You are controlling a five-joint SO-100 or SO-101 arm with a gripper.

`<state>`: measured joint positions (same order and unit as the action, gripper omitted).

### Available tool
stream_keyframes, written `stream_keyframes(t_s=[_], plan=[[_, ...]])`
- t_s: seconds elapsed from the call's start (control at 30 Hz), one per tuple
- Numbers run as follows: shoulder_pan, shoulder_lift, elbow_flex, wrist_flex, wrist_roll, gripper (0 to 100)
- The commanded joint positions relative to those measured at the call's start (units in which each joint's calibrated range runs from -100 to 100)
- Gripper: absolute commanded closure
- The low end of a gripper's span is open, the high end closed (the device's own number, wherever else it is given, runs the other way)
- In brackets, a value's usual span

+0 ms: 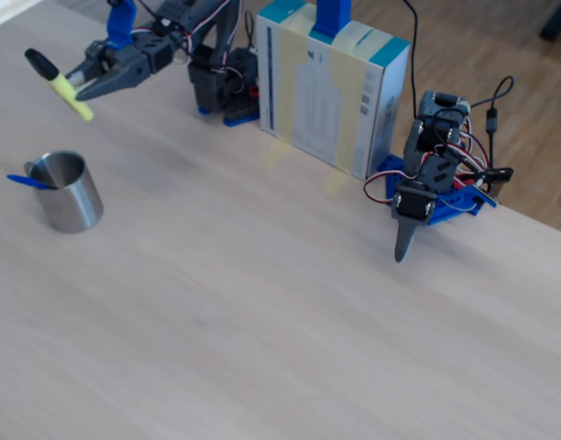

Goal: Grab the yellow pen and put it in the silver cup.

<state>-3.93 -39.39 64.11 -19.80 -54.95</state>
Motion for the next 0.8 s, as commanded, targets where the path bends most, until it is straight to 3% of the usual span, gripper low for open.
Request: stream_keyframes(t_s=[0.0,0.77], plan=[[1.2,-0.9,0.2,-4.0,-0.3,90],[1.2,17.7,2.1,-28.8,0.2,90]])
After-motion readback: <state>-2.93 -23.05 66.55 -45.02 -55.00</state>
